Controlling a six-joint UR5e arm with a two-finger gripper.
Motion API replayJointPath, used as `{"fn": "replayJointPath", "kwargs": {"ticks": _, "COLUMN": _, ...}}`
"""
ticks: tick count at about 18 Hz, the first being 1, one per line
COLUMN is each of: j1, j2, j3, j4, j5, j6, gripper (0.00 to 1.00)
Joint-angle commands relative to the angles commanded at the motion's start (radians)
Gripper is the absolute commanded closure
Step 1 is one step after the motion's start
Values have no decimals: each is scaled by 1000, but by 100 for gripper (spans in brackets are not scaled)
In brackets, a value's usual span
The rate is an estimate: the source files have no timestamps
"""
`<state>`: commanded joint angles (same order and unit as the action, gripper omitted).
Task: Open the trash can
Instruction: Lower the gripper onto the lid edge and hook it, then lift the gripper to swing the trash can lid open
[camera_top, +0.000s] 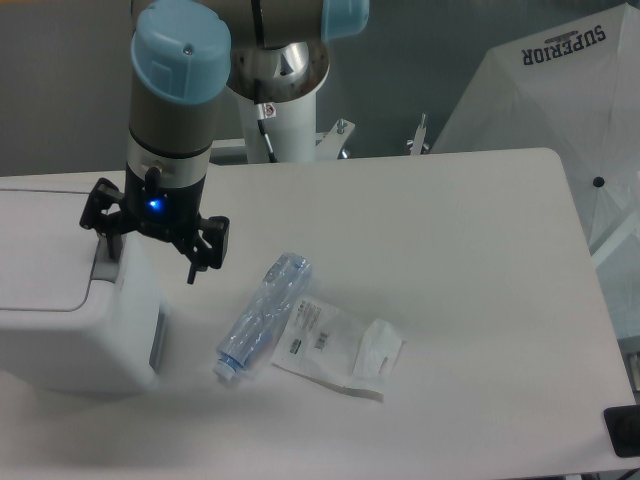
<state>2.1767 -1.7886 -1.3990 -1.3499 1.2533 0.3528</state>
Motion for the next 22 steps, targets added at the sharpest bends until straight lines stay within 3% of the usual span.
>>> {"fn": "replayJointPath", "kwargs": {"ticks": 12, "j1": 2, "j2": -8, "j3": 24, "j4": 12, "j5": 0, "j6": 2, "gripper": 0}}
{"fn": "replayJointPath", "kwargs": {"ticks": 16, "j1": 11, "j2": -8, "j3": 37, "j4": 89, "j5": 2, "j6": 5, "gripper": 0}}
{"fn": "replayJointPath", "kwargs": {"ticks": 22, "j1": 175, "j2": -12, "j3": 26, "j4": 178, "j5": 32, "j6": 29, "gripper": 0}}
